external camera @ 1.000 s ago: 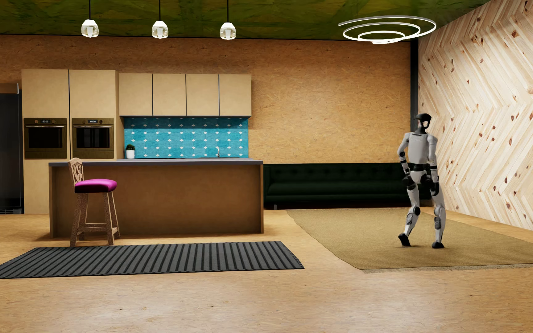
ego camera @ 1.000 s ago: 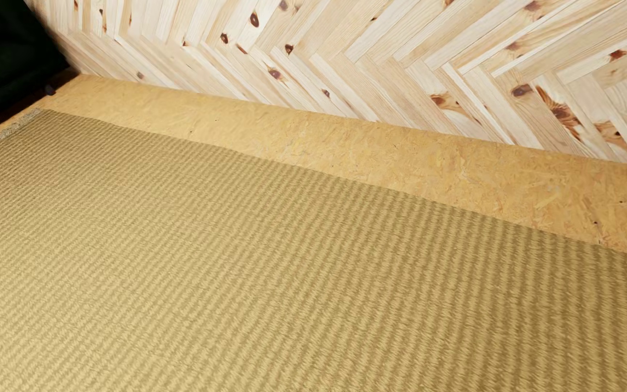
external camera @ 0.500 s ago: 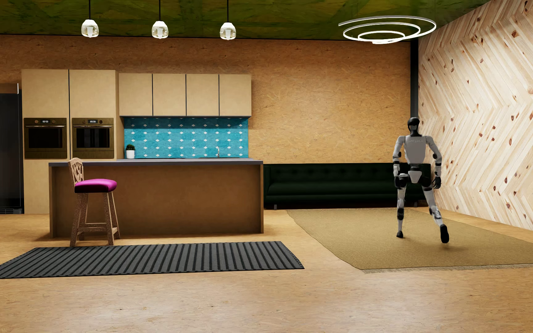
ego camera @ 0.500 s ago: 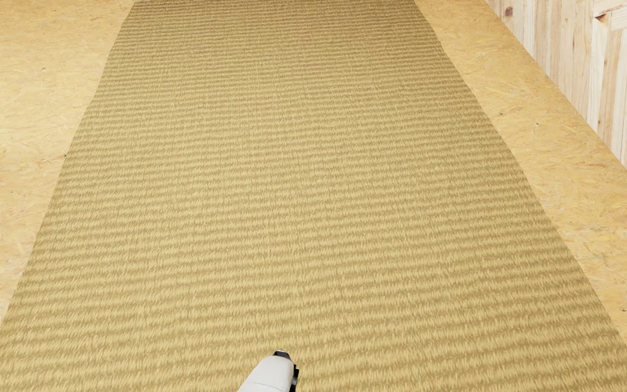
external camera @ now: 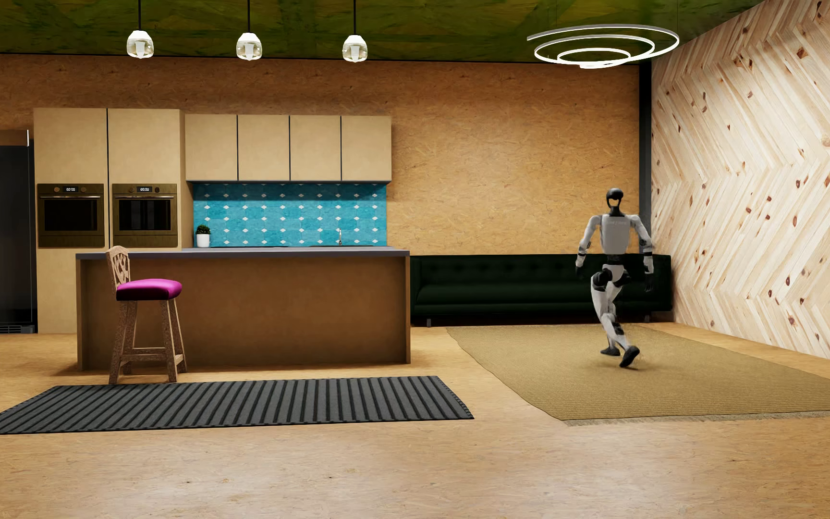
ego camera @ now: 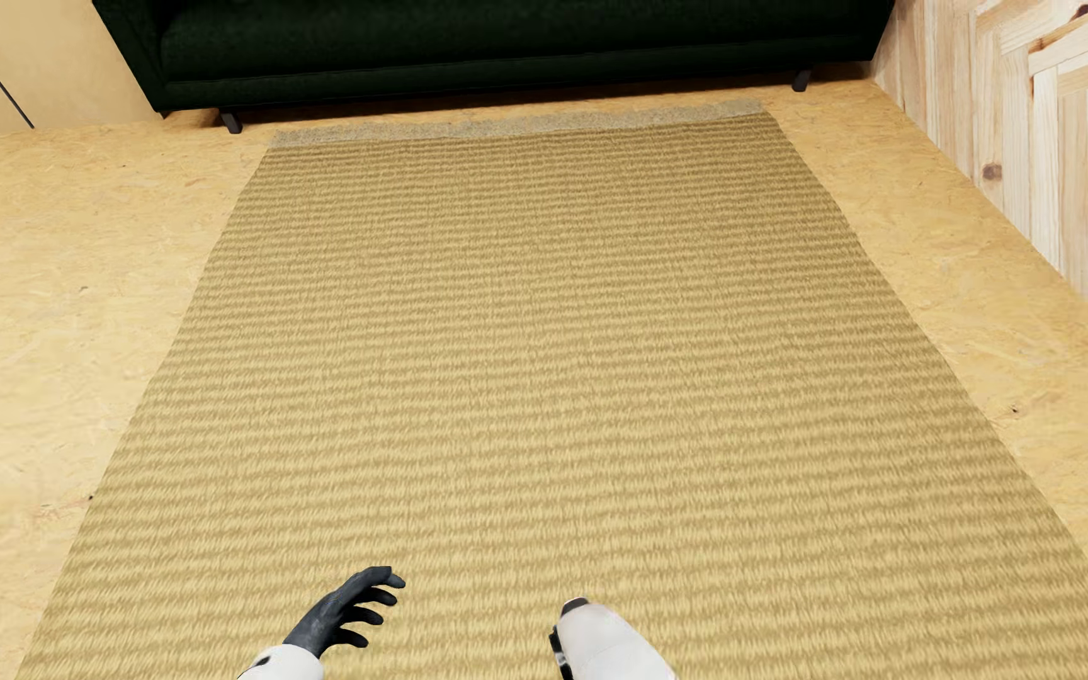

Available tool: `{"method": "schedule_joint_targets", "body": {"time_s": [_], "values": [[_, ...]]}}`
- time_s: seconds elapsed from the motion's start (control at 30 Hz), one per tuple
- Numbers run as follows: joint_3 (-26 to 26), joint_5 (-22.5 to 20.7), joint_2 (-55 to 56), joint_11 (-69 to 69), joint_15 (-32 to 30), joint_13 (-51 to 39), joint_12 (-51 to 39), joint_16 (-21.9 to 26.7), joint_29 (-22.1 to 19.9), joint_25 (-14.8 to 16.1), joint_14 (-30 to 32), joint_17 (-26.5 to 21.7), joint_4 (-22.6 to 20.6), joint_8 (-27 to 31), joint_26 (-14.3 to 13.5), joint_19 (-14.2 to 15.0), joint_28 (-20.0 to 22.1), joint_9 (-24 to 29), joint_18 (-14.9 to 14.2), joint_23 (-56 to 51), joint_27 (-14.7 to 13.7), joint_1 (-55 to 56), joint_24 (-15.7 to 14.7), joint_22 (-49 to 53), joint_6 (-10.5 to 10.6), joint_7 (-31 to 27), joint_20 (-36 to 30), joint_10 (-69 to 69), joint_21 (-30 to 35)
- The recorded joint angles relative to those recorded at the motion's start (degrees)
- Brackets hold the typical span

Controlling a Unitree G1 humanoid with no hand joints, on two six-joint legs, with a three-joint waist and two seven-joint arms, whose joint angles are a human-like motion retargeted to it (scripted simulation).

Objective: Walk to the sofa

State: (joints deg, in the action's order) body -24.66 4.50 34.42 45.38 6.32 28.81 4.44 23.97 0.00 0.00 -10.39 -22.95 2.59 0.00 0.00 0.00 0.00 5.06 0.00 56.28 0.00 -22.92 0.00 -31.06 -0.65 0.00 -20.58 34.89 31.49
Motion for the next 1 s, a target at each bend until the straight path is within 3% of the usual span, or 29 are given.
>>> {"method": "schedule_joint_targets", "body": {"time_s": [0.03, 0.07, 0.1, 0.17, 0.2, 0.23, 0.3, 0.33, 0.37, 0.4, 0.43, 0.47, 0.5, 0.53, 0.57, 0.6, 0.63, 0.67, 0.73, 0.8, 0.87, 0.9, 0.93, 0.97, 1.0], "values": [[1.67, -1.52, -2.95, 3.76, 2.81, -2.01, 1.62, -0.57, 0.00, 0.00, 9.17, 0.52, 1.18, 0.00, 0.00, 0.00, 0.00, 0.55, 0.00, 1.79, 0.00, 3.40, 0.00, -2.17, 0.33, 0.00, -0.39, 10.86, 0.15], [3.82, -2.46, -5.86, 4.80, 6.31, -2.54, 2.32, -0.26, 0.00, 0.00, 15.79, 1.50, -0.47, 0.00, 0.00, 0.00, 0.00, 0.14, 0.00, 0.29, 0.00, 10.80, 0.00, -4.46, -0.40, 0.00, -3.51, 26.16, -1.28], [8.21, -4.79, -11.32, 2.67, 7.24, -3.39, 2.60, -0.63, 0.00, 0.00, 15.16, 2.05, -0.32, 0.00, 0.00, 0.00, 0.00, 0.88, 0.00, -2.29, 0.00, 17.03, 0.00, -7.57, 0.12, 0.00, -7.14, 38.34, -2.22], [17.42, -5.91, -21.51, -3.55, 6.76, -6.72, 6.80, -1.12, 0.00, 0.00, 14.02, 3.15, -3.85, 0.00, 0.00, 0.00, 0.00, 1.32, 0.00, -9.03, 0.00, 29.00, 0.00, -11.83, -2.64, 0.00, -10.78, 46.51, -5.23], [20.99, -5.85, -27.72, -7.37, 6.81, -8.21, 10.71, -1.03, 0.00, 0.00, 15.56, 3.56, -5.36, 0.00, 0.00, 0.00, 0.00, 1.64, 0.00, -13.17, 0.00, 33.87, 0.00, -12.48, -4.22, 0.00, -9.90, 42.62, -5.71], [23.46, -5.62, -33.22, -10.56, 7.06, -9.87, 10.67, -3.07, 0.00, 0.00, 19.81, 3.31, -6.37, 0.00, 0.00, 0.00, 0.00, 1.93, 0.00, -16.99, 0.00, 37.83, 0.00, -22.07, -4.20, 0.00, -15.31, 33.28, -8.07], [28.19, -4.33, -42.88, -15.73, 8.69, -13.14, 16.11, -1.80, 0.00, 0.00, 27.45, 3.22, -7.06, 0.00, 0.00, 0.00, 0.00, 1.49, 0.00, -25.25, 0.00, 43.69, 0.00, -23.29, -5.08, 0.00, -21.12, 8.79, -10.50], [30.05, -3.94, -46.83, -16.75, 10.65, -15.26, 18.02, -2.11, 0.00, 0.00, 19.36, 2.50, -6.40, 0.00, 0.00, 0.00, 0.00, 1.15, 0.00, -28.41, 0.00, 44.86, 0.00, -24.69, -4.44, 0.00, -22.49, -2.46, -12.18], [31.95, -3.43, -49.40, -16.91, 12.93, -17.09, 19.77, -2.00, 0.00, 0.00, 1.98, 1.77, -5.62, 0.00, 0.00, 0.00, 0.00, 0.60, 0.00, -30.72, 0.00, 46.36, 0.00, -25.18, -3.92, 0.00, -24.60, -8.69, -12.94], [33.70, -2.31, -51.29, -16.27, 15.06, -18.30, 21.30, -2.16, 0.00, 0.00, -9.50, 1.34, -4.77, 0.00, 0.00, 0.00, 0.00, 0.16, 0.00, -31.98, 0.00, 47.95, 0.00, -25.75, -3.59, 0.00, -25.43, -7.24, -14.39], [35.74, -1.12, -53.15, -14.93, 14.89, -18.90, 22.46, -2.29, 0.00, 0.00, -9.80, 1.28, -5.01, 0.00, 0.00, 0.00, 0.00, 0.38, 0.00, -32.08, 0.00, 49.35, 0.00, -26.36, -3.64, 0.00, -26.71, -7.60, -15.55], [36.89, 0.33, -55.71, -13.42, 12.20, -18.72, 23.20, -2.30, 0.00, 0.00, 0.55, 1.83, -6.04, 0.00, 0.00, 0.00, 0.00, 0.69, 0.00, -30.25, 0.00, 50.50, 0.00, -27.29, -4.26, 0.00, -27.64, -6.42, -16.68], [36.49, 1.26, -55.48, -9.84, 5.05, -17.76, 23.45, -2.56, 0.00, 0.00, 15.55, 2.61, -7.77, 0.00, 0.00, 0.00, 0.00, -0.43, 0.00, -27.96, 0.00, 52.59, 0.00, -28.02, -5.08, 0.00, -28.36, -3.91, -17.35], [35.52, 4.02, -53.03, -0.68, -6.35, -16.64, 22.79, -2.57, 0.00, 0.00, 23.06, 4.01, -10.47, 0.00, 0.00, 0.00, 0.00, -0.70, 0.00, -23.14, 0.00, 52.86, 0.00, -29.03, -7.04, 0.00, -29.91, 0.85, -16.49], [34.09, 4.87, -50.44, 9.11, -15.93, -15.32, 21.74, -2.37, 0.00, 0.00, 22.94, 5.06, -12.22, 0.00, 0.00, 0.00, 0.00, 0.02, 0.00, -17.51, 0.00, 49.75, 0.00, -28.92, -7.36, 0.00, -29.48, 4.08, -14.86], [32.73, 4.82, -43.67, 21.34, -15.19, -14.59, 19.55, -3.06, 0.00, 0.00, 21.48, 4.53, -13.73, 0.00, 0.00, 0.00, 0.00, 0.59, 0.00, -12.80, 0.00, 46.27, 0.00, -27.88, -6.69, 0.00, -28.60, 4.49, -11.89], [30.08, 5.68, -37.92, 31.07, -6.06, -14.89, 17.82, -2.34, 0.00, 0.00, 18.57, 5.22, -14.95, 0.00, 0.00, 0.00, 0.00, 1.84, 0.00, -7.91, 0.00, 40.65, 0.00, -24.95, -6.89, 0.00, -26.72, 2.98, -8.36], [25.57, 4.84, -33.04, 35.57, 2.72, -13.71, 15.68, -2.36, 0.00, 0.00, 15.52, 5.01, -14.98, 0.00, 0.00, 0.00, 0.00, 1.91, 0.00, -4.25, 0.00, 35.34, 0.00, -22.48, -5.50, 0.00, -24.82, 1.62, -6.33], [18.16, 3.68, -24.04, 31.15, 8.58, -9.37, 10.48, -1.37, 0.00, 0.00, 8.61, 4.52, -13.58, 0.00, 0.00, 0.00, 0.00, 1.60, 0.00, -0.44, 0.00, 25.33, 0.00, -16.17, -3.42, 0.00, -20.89, -2.53, -3.97], [12.74, 3.24, -19.18, 12.47, 6.40, -4.42, 5.96, -0.21, 0.00, 0.00, 1.21, 3.34, -11.06, 0.00, 0.00, 0.00, 0.00, 0.88, 0.00, 0.66, 0.00, 16.24, 0.00, -9.37, -2.00, 0.00, -14.09, -6.74, -2.77], [9.75, 4.44, -16.06, -9.78, -5.21, -1.43, 1.12, 0.20, 0.00, 0.00, -6.16, 2.55, -10.78, 0.00, 0.00, 0.00, 0.00, -0.48, 0.00, 0.73, 0.00, 9.21, 0.00, -5.15, -2.57, 0.00, -6.27, -10.24, -2.62], [8.51, 4.74, -14.73, -13.44, -25.03, -0.79, -1.07, 0.49, 0.00, 0.00, -8.34, 2.31, -9.86, 0.00, 0.00, 0.00, 0.00, -1.45, 0.00, 0.73, 0.00, 7.58, 0.00, -3.29, -2.49, 0.00, -3.28, -10.16, -2.36], [6.81, 4.91, -13.32, -38.80, -36.79, -0.70, -2.59, 0.87, 0.00, 0.00, -9.09, 2.43, -8.73, 0.00, 0.00, 0.00, 0.00, -2.02, 0.00, 1.53, 0.00, 7.16, 0.00, -1.19, -2.46, 0.00, -0.69, -9.15, -2.22], [6.99, 4.71, -10.56, -16.82, -36.77, -0.19, -3.44, 0.88, 0.00, 0.00, -8.38, 2.93, -8.76, 0.00, 0.00, 0.00, 0.00, -2.65, 0.00, 2.59, 0.00, 4.67, 0.00, -0.98, -2.64, 0.00, -0.39, -8.69, -4.30], [5.85, 3.41, -10.22, -12.62, -21.57, -0.34, -2.62, 0.80, 0.00, 0.00, -5.97, 3.40, -6.90, 0.00, 0.00, 0.00, 0.00, -2.65, 0.00, 3.27, 0.00, 3.37, 0.00, 0.03, -2.25, 0.00, 0.75, -6.03, -5.16]]}}
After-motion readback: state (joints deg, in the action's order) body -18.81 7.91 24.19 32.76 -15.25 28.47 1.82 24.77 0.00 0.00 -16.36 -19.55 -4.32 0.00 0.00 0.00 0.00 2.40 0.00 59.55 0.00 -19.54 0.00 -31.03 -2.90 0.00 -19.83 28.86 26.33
